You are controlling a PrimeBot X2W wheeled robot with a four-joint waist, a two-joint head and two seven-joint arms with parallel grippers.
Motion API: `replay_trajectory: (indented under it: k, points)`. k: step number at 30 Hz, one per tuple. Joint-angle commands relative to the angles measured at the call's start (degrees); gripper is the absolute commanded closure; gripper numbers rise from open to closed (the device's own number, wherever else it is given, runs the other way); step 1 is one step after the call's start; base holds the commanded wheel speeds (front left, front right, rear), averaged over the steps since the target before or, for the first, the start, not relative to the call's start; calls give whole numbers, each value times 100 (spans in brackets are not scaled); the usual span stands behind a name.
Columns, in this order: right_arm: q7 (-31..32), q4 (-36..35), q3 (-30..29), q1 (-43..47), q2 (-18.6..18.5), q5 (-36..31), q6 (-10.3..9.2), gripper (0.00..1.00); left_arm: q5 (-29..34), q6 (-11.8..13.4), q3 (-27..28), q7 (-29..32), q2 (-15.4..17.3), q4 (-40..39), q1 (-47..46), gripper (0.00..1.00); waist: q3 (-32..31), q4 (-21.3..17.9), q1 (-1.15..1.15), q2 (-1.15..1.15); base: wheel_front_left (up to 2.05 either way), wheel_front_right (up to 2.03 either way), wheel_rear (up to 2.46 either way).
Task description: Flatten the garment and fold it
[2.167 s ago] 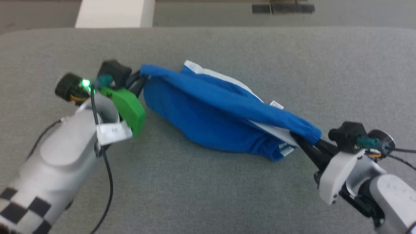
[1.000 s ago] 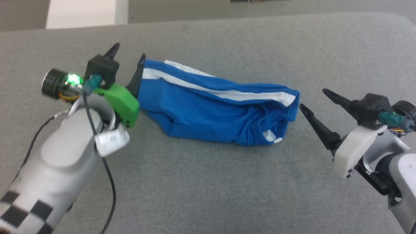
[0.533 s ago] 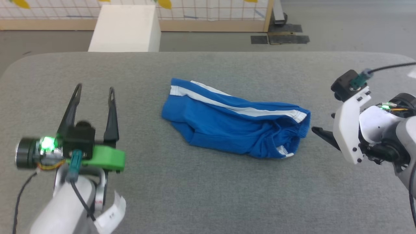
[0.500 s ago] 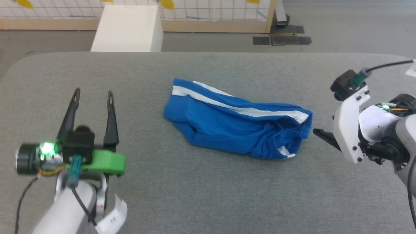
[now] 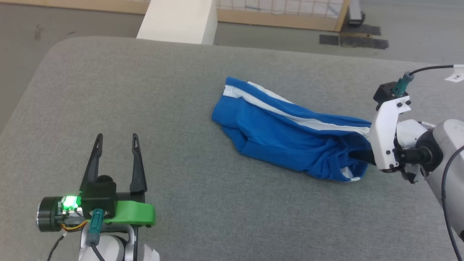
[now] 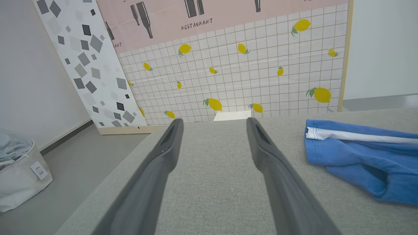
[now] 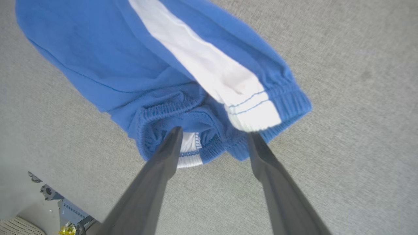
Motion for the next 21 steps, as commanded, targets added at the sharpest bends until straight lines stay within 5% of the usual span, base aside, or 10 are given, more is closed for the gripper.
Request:
replay_trajectory:
  k: [1,12,13,14,21]
  points:
    - [-68,120,-29,1,63,-7,-10,0,113,-84,56,-20,-77,7,63,0,230,234,1,0,0,0,0]
    - [-411,673,98,332,422,-104,-10,0,456,-582,451,-20,-602,192,-134,0,575,325,1,0,0,0,0]
    - [-433,654,140,335,425,-93,-10,58,485,-621,488,-20,-639,207,-150,0,585,306,1,0,0,0,0]
    - [-462,630,161,335,435,-64,-10,100,508,-654,513,-20,-666,219,-160,0,585,286,1,0,0,0,0]
    - [-859,173,408,378,284,194,-10,100,665,-817,715,-20,-807,306,-54,0,384,104,1,0,0,0,0]
